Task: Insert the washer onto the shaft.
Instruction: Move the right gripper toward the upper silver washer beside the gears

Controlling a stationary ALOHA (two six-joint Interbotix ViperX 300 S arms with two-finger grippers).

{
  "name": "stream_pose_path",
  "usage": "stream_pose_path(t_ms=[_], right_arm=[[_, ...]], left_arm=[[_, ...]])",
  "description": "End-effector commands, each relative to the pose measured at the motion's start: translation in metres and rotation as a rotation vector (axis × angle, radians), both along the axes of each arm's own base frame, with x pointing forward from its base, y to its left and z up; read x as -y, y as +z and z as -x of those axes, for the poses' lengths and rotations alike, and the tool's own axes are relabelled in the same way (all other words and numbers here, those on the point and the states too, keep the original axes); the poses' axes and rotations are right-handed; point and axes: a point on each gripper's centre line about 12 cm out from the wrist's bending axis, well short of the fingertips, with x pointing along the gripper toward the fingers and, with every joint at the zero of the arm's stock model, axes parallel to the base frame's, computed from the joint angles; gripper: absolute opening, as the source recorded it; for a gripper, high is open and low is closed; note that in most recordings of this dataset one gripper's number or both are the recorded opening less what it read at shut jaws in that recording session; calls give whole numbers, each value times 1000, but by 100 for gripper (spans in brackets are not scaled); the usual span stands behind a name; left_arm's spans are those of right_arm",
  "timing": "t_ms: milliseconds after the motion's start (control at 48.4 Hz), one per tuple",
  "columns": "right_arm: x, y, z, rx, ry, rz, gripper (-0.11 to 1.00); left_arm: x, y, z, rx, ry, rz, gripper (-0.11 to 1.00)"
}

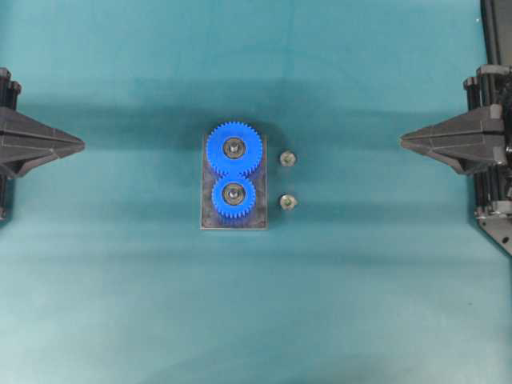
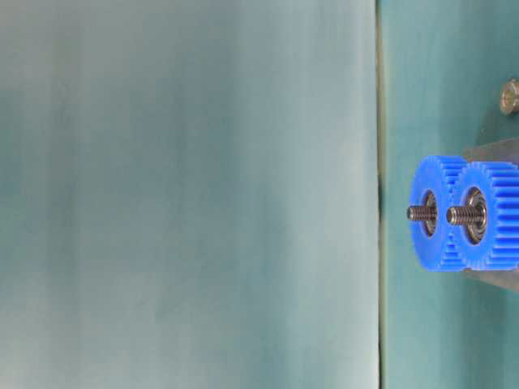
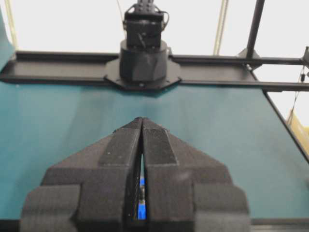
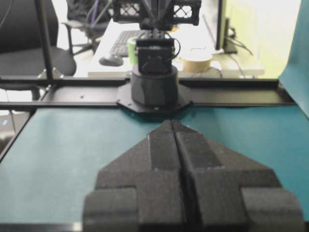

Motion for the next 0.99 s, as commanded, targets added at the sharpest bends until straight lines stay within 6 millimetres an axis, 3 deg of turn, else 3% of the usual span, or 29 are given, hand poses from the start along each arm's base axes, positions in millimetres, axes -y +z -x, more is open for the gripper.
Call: stream_pose_path(t_ms=[0, 165, 330, 661, 971], right_arm=[[3, -3, -2, -9, -14, -11, 1], [19, -25, -4, -192, -103, -209, 1], [35, -40, -16, -415, -178, -245, 1], [50, -80, -77, -839, -207, -290, 1], [62, -119, -125, -1013, -214, -282, 1]], left_arm=[[1, 1, -5, -25, -8, 12, 0], [1, 6, -14, -97, -5, 20, 0], [-1, 1, -24, -176, 3, 18, 0], [-2, 4, -37, -310, 11, 21, 0], [-3, 5, -41, -337, 18, 56, 0]])
